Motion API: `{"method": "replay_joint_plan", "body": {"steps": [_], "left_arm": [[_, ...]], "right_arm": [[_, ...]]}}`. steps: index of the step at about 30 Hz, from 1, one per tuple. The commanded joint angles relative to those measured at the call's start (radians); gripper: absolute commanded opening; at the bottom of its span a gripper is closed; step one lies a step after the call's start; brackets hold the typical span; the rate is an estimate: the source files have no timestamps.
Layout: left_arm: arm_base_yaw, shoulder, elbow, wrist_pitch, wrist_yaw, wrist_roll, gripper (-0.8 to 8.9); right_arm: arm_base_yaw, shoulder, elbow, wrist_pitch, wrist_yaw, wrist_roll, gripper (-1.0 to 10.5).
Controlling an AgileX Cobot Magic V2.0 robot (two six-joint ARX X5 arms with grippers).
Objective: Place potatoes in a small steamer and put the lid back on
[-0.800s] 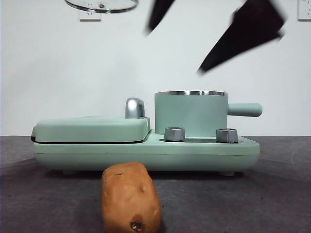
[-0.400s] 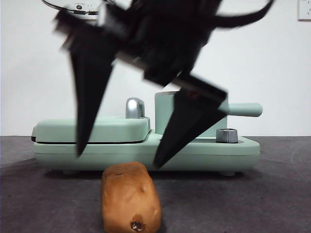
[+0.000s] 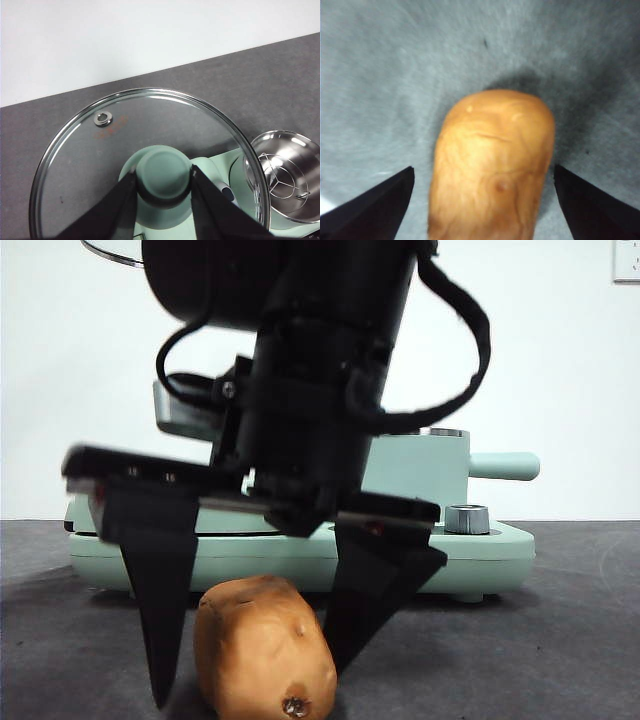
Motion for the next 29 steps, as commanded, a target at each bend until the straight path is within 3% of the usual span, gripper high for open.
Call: {"method": "replay_joint_plan", "body": {"steps": [1, 5, 12, 22, 29], "left_arm": [[-0.003, 0.005, 0.039, 0.027, 0.000, 0.007, 0.05], [-0.002, 0.005, 0.039, 0.026, 0.000, 0.007, 0.05], [-0.003, 0.005, 0.039, 0.026, 0.000, 0.009, 0.05], [-0.002, 0.005, 0.039, 0.025, 0.000, 0.011, 0.05], [-0.002, 0.005, 0.039, 0.025, 0.000, 0.015, 0.05]], "right_arm": [[0.014, 0.027, 0.020, 0.002, 0.031, 0.000, 3.8], [0.016, 0.026, 0.021, 0.001, 0.050, 0.000, 2.6], [0.014, 0.025, 0.098, -0.120, 0.049, -0.011, 2.6], [-0.045, 0.025, 0.414, -0.353, 0.050, -0.198, 2.6], [-0.198, 0.025, 0.631, -0.440, 0.050, -0.304, 2.6]]}}
